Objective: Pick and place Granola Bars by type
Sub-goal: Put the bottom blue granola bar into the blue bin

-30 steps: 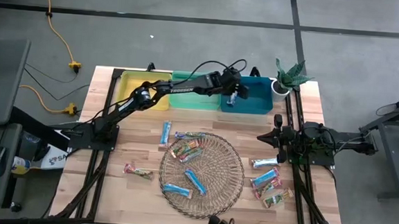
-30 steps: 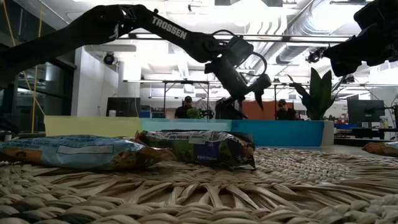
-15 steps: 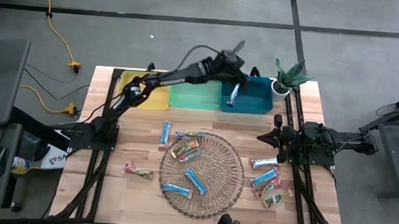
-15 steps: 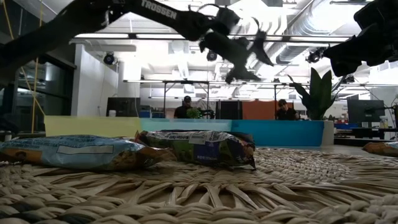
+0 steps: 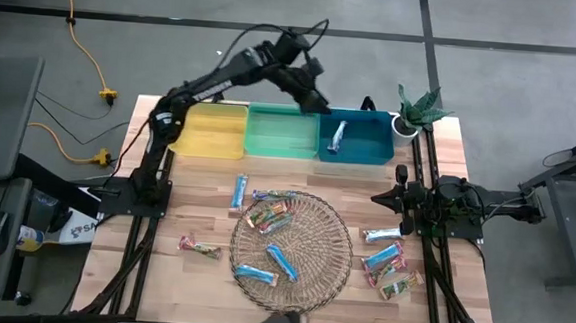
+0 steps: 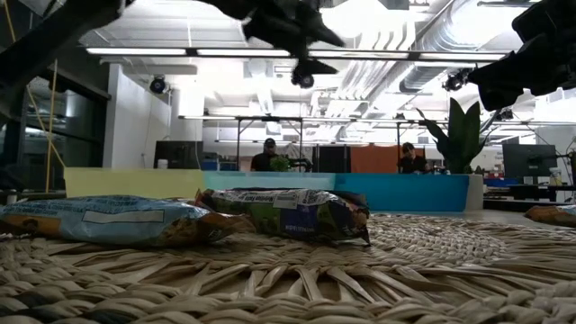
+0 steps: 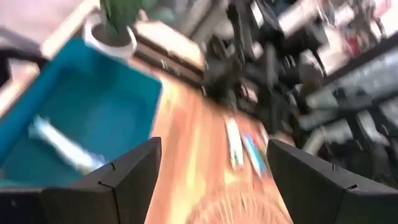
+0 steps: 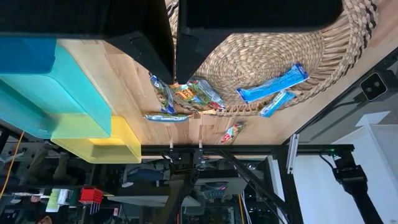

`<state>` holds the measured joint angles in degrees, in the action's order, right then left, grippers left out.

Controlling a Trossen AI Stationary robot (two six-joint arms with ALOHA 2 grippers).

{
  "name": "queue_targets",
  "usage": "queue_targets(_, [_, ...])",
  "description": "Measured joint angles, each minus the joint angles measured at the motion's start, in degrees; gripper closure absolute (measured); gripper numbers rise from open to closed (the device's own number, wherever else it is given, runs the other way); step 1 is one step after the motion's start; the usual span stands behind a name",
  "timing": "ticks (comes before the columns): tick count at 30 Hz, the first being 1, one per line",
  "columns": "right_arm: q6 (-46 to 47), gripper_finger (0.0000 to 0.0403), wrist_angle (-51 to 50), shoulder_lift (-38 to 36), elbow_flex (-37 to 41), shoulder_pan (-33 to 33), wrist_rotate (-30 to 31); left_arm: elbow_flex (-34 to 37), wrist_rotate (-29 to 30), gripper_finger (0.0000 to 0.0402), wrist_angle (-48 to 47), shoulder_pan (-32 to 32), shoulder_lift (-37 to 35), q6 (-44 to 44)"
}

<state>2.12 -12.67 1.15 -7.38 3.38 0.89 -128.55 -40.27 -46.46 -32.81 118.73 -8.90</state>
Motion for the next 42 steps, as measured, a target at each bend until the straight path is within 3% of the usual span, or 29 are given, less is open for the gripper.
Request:
queue_targets(8, [0.0,0.0402,0.0,0.0,0.0,0.0,0.0,0.0,-4.6,0.0112,-25.0,0.0,-8.1,16.4])
queue_targets(12, [0.0,0.0402,0.0,0.0,0.0,0.0,0.0,0.0,-0.7,0.0112,-36.2,2.1,-11.6,22.1])
queue_targets(17, [0.0,0.0402,0.0,0.0,0.0,0.0,0.0,0.0,2.6,0.0112,-43.8,5.9,-15.2,24.1])
queue_targets(23, [0.0,0.0402,0.0,0.0,0.0,0.0,0.0,2.9,3.9,0.0112,-43.5,11.9,-21.7,22.5])
queue_targets(27, [0.0,0.0402,0.0,0.0,0.0,0.0,0.0,8.2,11.5,0.0112,-42.4,16.6,-25.6,20.3])
queue_targets(30, [0.0,0.0402,0.0,0.0,0.0,0.0,0.0,14.8,15.7,0.0112,-39.6,20.6,-28.2,19.2])
queue_targets(35, [0.0,0.0402,0.0,0.0,0.0,0.0,0.0,29.7,15.8,0.0112,-31.1,28.2,-30.6,21.6])
queue_targets(42, [0.0,0.0402,0.0,0.0,0.0,0.0,0.0,44.2,21.2,0.0112,-18.0,37.3,-28.4,32.1])
